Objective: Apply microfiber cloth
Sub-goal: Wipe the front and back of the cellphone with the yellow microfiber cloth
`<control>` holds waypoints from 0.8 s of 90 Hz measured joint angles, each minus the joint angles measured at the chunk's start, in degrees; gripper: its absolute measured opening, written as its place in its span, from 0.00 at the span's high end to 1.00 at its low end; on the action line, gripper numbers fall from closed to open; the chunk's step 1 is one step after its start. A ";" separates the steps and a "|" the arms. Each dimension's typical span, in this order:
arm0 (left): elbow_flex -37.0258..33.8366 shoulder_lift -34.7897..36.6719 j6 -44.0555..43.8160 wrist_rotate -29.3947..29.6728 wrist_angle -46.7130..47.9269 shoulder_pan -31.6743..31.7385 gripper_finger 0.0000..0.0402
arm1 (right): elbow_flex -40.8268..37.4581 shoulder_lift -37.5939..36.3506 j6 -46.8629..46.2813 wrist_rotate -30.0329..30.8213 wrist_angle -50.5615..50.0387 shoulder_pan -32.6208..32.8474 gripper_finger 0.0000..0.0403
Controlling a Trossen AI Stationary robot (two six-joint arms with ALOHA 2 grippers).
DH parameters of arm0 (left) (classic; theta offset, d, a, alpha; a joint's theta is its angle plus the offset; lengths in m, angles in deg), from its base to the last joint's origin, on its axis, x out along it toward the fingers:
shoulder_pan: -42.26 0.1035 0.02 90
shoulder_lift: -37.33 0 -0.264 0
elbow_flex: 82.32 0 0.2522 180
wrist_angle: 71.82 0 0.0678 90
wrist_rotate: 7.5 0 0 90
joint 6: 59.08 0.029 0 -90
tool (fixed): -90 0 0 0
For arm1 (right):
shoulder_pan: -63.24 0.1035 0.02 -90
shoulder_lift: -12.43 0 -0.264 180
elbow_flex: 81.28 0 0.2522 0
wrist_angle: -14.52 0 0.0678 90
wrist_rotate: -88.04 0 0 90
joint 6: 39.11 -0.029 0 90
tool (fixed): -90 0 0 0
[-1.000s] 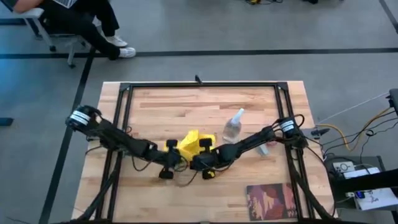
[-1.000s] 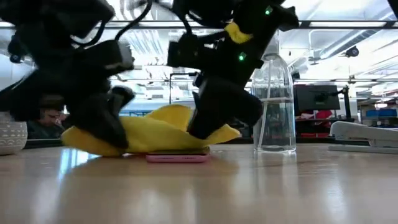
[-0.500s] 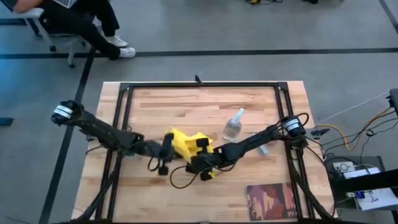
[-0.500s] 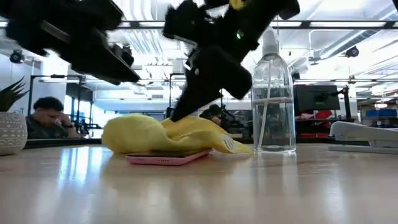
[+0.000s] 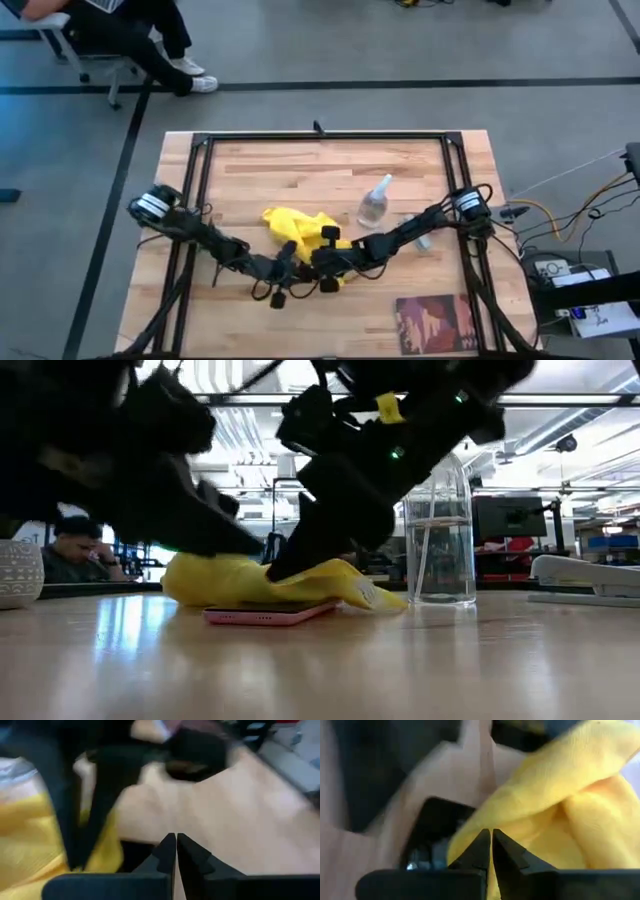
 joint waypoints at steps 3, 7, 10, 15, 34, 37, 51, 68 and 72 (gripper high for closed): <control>0.36 -1.17 -0.64 0.18 -1.25 0.09 1.00 | -1.33 0.00 -0.81 0.05 3.87 0.23 1.00; 0.18 -2.00 -1.72 0.97 -1.82 0.10 1.00 | -3.11 -0.02 -1.89 0.24 8.29 0.26 1.00; 0.06 -2.55 -2.43 1.74 -1.75 0.10 1.00 | -4.47 0.08 -2.42 0.37 11.69 0.26 1.00; 0.05 -3.90 -3.78 2.72 -1.95 0.14 1.00 | -6.53 0.45 -3.32 1.45 15.83 0.26 1.00; -0.11 -6.73 -8.39 3.82 -3.20 0.45 1.00 | -8.80 4.63 -4.82 3.17 24.03 -0.30 1.00; -0.02 -7.11 -8.81 4.02 -3.41 0.47 1.00 | -8.66 5.37 -4.81 3.19 24.40 -0.30 1.00; -0.02 -7.35 -9.28 4.02 -2.95 0.49 1.00 | -6.85 8.46 -8.51 3.26 27.72 -0.61 1.00; -0.30 -6.73 -9.53 3.32 -2.39 0.47 1.00 | -6.12 10.46 -10.16 5.46 28.28 -1.80 1.00; -0.33 -6.72 -9.66 3.32 -2.33 0.47 1.00 | -6.75 10.48 -10.19 6.87 28.00 -2.06 1.00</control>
